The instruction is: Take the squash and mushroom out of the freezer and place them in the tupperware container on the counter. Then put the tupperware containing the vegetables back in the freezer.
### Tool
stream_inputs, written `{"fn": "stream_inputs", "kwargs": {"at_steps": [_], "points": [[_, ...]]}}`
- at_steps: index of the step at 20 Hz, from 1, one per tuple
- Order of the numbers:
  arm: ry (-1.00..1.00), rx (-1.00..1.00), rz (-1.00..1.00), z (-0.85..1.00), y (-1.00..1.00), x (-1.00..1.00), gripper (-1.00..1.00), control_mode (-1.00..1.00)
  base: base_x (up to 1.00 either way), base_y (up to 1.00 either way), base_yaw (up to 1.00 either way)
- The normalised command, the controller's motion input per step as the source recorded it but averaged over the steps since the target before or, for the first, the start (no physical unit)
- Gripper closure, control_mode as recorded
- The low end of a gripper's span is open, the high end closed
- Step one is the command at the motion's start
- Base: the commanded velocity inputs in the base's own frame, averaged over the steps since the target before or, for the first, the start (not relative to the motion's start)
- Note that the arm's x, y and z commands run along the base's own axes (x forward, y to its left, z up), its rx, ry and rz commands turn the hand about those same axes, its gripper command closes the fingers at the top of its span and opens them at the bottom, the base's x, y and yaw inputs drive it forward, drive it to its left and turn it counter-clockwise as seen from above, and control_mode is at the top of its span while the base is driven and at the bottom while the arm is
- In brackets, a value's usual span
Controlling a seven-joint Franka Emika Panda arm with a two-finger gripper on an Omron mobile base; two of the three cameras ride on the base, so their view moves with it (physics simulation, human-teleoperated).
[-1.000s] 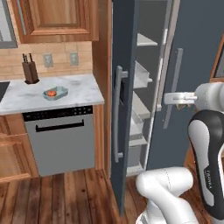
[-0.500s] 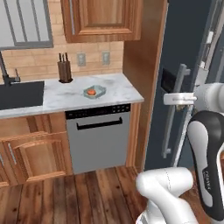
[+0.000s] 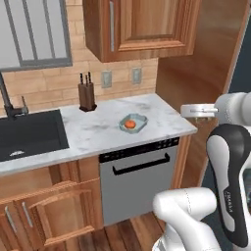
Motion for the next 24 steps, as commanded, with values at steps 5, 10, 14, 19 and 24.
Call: {"fn": "stream_inputs", "kwargs": {"at_steps": [5, 10, 14, 19, 24], "points": [[0.00, 0.00, 0.00, 0.00, 0.00, 0.00, 1.00, 1.00, 0.86, 0.29, -0.43], [0.00, 0.00, 0.00, 0.00, 0.00, 0.00, 1.00, 1.00, 0.67, 0.38, -0.44], [0.00, 0.00, 0.00, 0.00, 0.00, 0.00, 1.00, 1.00, 0.56, 0.55, -0.32], [0.13, 0.00, 0.01, -0.40, 0.18, 0.57, 1.00, -1.00, 0.28, 0.25, -0.04], [0.33, 0.00, 0.11, -0.98, 0.23, 1.00, 1.00, -1.00, 0.00, 0.00, 0.00]]}}
